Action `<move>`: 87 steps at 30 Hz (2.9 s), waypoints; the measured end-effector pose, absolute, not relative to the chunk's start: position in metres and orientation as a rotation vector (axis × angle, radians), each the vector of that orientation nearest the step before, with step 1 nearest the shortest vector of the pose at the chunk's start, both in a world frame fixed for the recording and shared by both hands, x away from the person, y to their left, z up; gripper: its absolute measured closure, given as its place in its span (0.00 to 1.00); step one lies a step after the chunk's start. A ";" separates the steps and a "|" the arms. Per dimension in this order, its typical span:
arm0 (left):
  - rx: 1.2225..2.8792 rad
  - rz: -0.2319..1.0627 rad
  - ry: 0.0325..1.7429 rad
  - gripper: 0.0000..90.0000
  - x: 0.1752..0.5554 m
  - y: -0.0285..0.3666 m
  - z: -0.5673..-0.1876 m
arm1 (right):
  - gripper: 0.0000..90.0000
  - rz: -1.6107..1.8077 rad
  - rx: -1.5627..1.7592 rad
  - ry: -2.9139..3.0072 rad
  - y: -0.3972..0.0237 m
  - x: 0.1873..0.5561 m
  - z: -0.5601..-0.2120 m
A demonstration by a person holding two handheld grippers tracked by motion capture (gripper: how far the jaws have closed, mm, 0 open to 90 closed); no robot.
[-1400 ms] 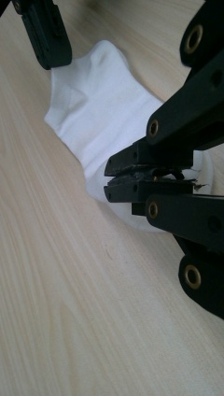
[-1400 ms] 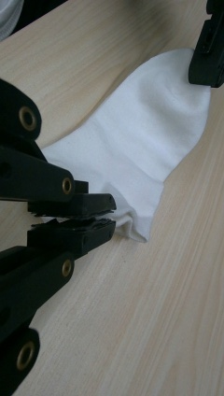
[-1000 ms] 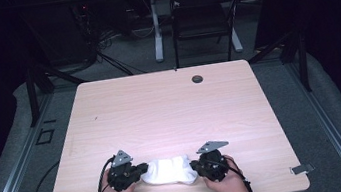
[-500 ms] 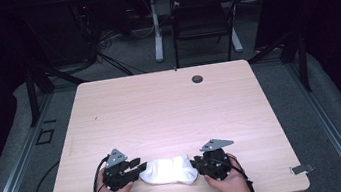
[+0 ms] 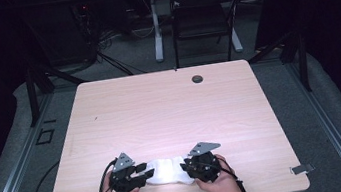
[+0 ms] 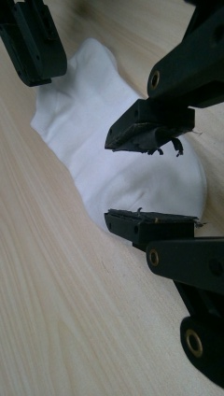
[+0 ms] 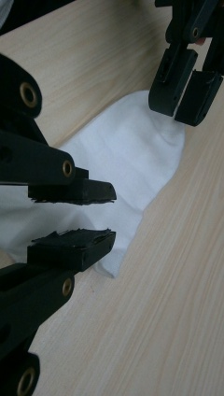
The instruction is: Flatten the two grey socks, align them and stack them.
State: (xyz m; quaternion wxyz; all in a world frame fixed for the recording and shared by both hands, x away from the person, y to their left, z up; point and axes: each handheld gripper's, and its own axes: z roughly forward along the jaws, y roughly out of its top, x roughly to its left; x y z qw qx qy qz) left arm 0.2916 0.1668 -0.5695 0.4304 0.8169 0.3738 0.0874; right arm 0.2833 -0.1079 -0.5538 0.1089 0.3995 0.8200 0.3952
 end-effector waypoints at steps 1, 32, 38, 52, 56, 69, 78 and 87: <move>2.046 0.216 0.932 0.64 0.292 0.166 -0.571 | 0.83 1.153 1.176 2.414 -0.108 0.284 -0.555; 2.094 0.238 0.924 0.62 0.294 0.163 -0.582 | 0.85 1.082 1.243 2.428 -0.114 0.294 -0.572; 2.081 0.239 0.936 0.61 0.297 0.163 -0.583 | 0.85 1.063 1.225 2.438 -0.112 0.298 -0.571; 2.052 0.258 0.968 0.61 0.308 0.168 -0.584 | 0.86 1.055 1.229 2.456 -0.107 0.320 -0.570; 2.050 0.259 0.969 0.61 0.310 0.169 -0.584 | 0.86 1.056 1.231 2.452 -0.106 0.323 -0.571; 2.039 0.244 0.952 0.56 0.308 0.169 -0.580 | 0.80 1.080 1.241 2.445 -0.106 0.321 -0.568; 1.984 0.250 0.967 0.51 0.304 0.176 -0.570 | 0.66 1.138 1.159 2.392 -0.106 0.311 -0.555; 1.941 0.296 1.005 0.47 0.305 0.191 -0.563 | 0.54 1.196 1.160 2.357 -0.112 0.303 -0.542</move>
